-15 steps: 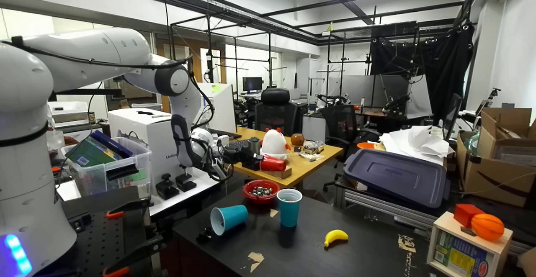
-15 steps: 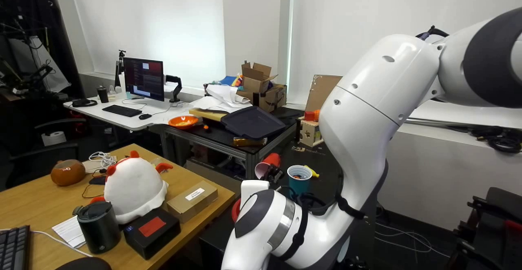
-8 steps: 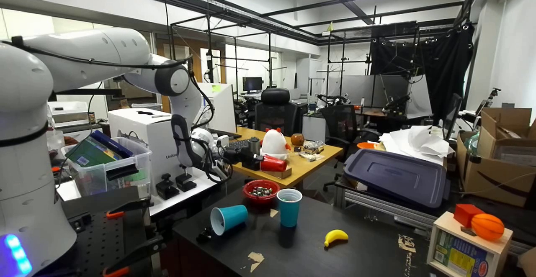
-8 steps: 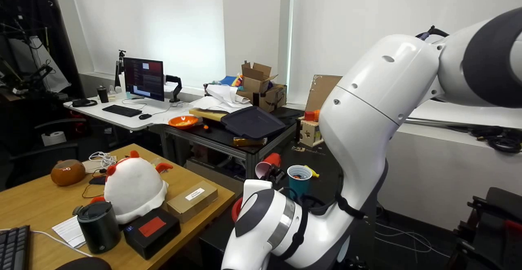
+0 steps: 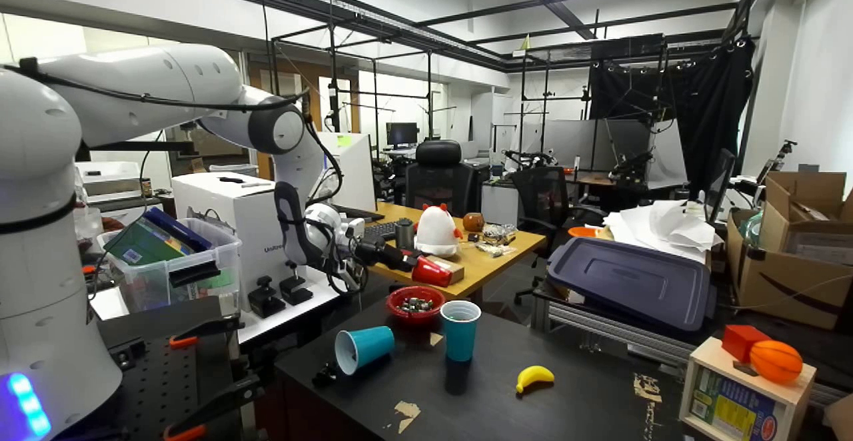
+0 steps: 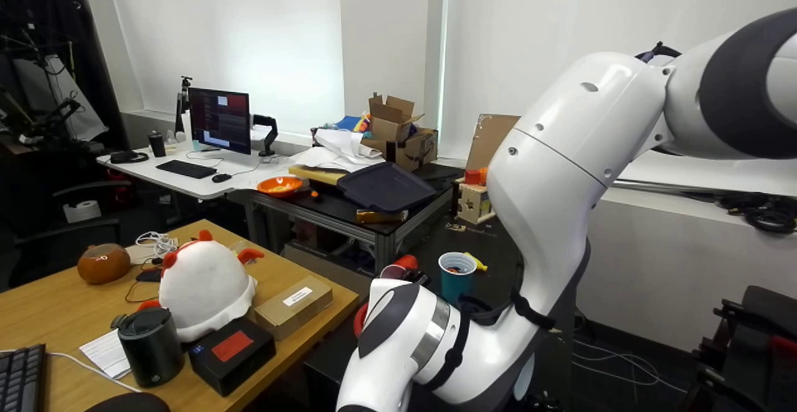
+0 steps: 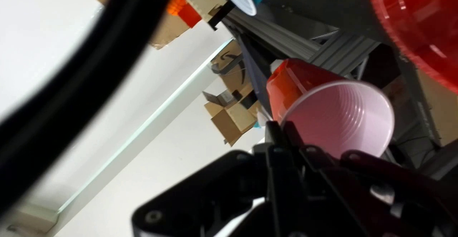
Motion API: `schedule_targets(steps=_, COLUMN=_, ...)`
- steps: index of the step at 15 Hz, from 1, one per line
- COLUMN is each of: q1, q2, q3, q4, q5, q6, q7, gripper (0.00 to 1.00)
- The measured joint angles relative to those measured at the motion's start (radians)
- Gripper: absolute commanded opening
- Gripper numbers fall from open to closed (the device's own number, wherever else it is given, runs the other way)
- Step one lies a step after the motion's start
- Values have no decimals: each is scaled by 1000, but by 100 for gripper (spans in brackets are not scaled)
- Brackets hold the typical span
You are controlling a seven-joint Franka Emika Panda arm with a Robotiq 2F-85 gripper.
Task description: Pour the things in the red cup into the red bowl
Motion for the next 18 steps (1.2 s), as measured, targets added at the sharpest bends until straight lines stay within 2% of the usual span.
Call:
schedule_targets(steps=3, q1=-17, q2=0, q3=4, q4=0, q5=1, q6=95, q7=0, gripper=1)
schedule_targets(steps=12, q1=-18, q2=0, q3=-12, q4=1, q5=28, q6=72, q7=121, gripper=1)
schedule_targets(steps=18, q1=-28, q2=0, q3=-9, q4=1, q5=35, q6=164, q7=171, gripper=1)
